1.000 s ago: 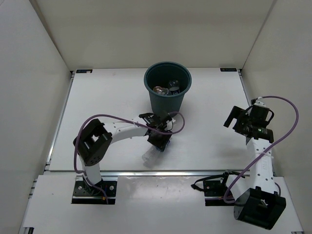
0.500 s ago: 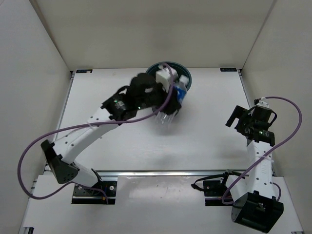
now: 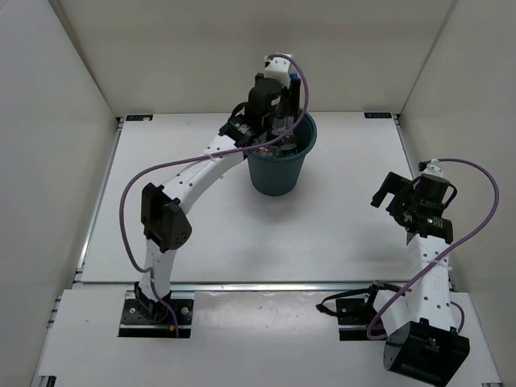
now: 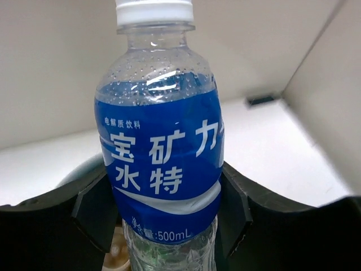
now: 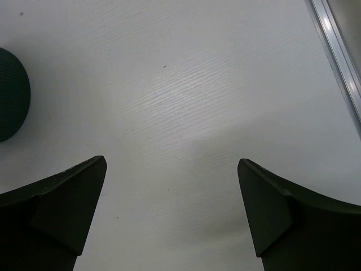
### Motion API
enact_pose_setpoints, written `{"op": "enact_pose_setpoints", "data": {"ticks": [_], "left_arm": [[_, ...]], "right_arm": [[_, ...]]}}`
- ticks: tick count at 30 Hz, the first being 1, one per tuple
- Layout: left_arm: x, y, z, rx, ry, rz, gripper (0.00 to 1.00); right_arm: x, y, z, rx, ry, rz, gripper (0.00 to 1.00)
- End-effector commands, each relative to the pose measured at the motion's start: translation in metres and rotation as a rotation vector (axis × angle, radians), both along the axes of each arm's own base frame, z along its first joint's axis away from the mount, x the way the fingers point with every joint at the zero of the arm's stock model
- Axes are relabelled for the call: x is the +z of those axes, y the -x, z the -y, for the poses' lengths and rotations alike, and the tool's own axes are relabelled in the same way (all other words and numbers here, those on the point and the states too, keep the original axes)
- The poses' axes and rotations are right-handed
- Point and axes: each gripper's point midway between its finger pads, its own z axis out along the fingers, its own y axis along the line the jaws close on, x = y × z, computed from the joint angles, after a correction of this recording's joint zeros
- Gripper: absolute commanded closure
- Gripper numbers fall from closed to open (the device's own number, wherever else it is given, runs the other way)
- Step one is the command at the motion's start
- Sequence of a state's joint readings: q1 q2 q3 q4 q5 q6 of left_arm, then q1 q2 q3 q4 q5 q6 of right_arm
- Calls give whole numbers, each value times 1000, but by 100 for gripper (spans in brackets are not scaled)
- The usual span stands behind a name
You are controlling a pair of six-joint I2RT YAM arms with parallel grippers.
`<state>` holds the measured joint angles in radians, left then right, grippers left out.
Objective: Put the plastic bottles in the bin
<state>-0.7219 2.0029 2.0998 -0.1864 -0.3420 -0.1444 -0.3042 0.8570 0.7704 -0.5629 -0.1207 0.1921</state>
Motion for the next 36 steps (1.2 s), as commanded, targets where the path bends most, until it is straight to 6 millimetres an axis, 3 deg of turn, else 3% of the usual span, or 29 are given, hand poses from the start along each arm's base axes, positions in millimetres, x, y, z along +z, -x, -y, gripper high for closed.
{"op": "enact_pose_setpoints", "data": {"ticks": [1, 2, 3, 4, 5, 6, 7, 10, 12, 13, 14, 15, 16, 17, 18, 19, 20, 21, 22, 24, 27, 31, 36], "left_arm": [[23, 0, -32, 112, 6, -3, 28], [28, 1, -42, 123, 34, -3, 28], [7, 0, -46, 128, 24, -39, 23], [0, 5, -52, 121, 21, -55, 17], [4, 9, -65, 132, 50, -73, 2], [-7, 13, -66, 119, 57, -109, 1], [-5, 24, -68, 83, 55, -140, 2], [20, 59, -82, 51, 38, -159, 1], [45, 85, -114, 148, -9, -114, 2], [39, 93, -125, 176, -35, -142, 1], [34, 104, -147, 208, -21, -180, 1], [44, 112, -177, 246, 44, -187, 1], [13, 117, -184, 224, 67, -272, 1], [-14, 123, -218, 254, 90, -328, 2], [-12, 131, -257, 321, 171, -327, 1], [-55, 137, -277, 379, 152, -416, 2], [-88, 152, -317, 514, 161, -495, 1], [-102, 162, -347, 619, 140, -521, 1], [-132, 179, -371, 731, 77, -601, 2], [-178, 208, -389, 819, -32, -747, 1], [-202, 217, -385, 813, -36, -818, 1], [-191, 208, -377, 781, 74, -743, 1], [-172, 206, -382, 792, 97, -677, 1]], "right_arm": [[21, -14, -1, 11, 18, 71, 1], [20, -14, 2, -1, 29, 66, 1], [24, -14, 1, 4, 34, 81, 1], [23, -15, 2, 7, 34, 79, 1], [25, -15, 1, 7, 27, 83, 1], [24, -14, 2, 12, 38, 80, 1], [23, -15, 2, 15, 31, 75, 1], [19, -16, 10, -16, 48, 24, 1], [15, -17, 17, -46, 50, -23, 0], [16, -20, 19, -47, 46, -26, 1], [9, -22, 22, -46, 40, -50, 1], [12, -25, 20, -41, 31, -36, 1], [15, -29, 20, -35, 30, -16, 1], [16, -31, 20, -25, 31, -9, 1], [20, -32, 19, -22, 32, 13, 1], [22, -35, 21, -18, 39, 28, 1], [22, -34, 25, -34, 36, 31, 1], [19, -33, 28, -39, 29, 23, 0], [16, -31, 30, -43, 33, 0, 1], [10, -32, 39, -85, 37, -50, 0], [-3, -31, 39, -75, -9, -146, 1], [-2, -38, 25, -41, -96, -78, 0], [2, -40, 22, -31, -89, -74, 1]]}}
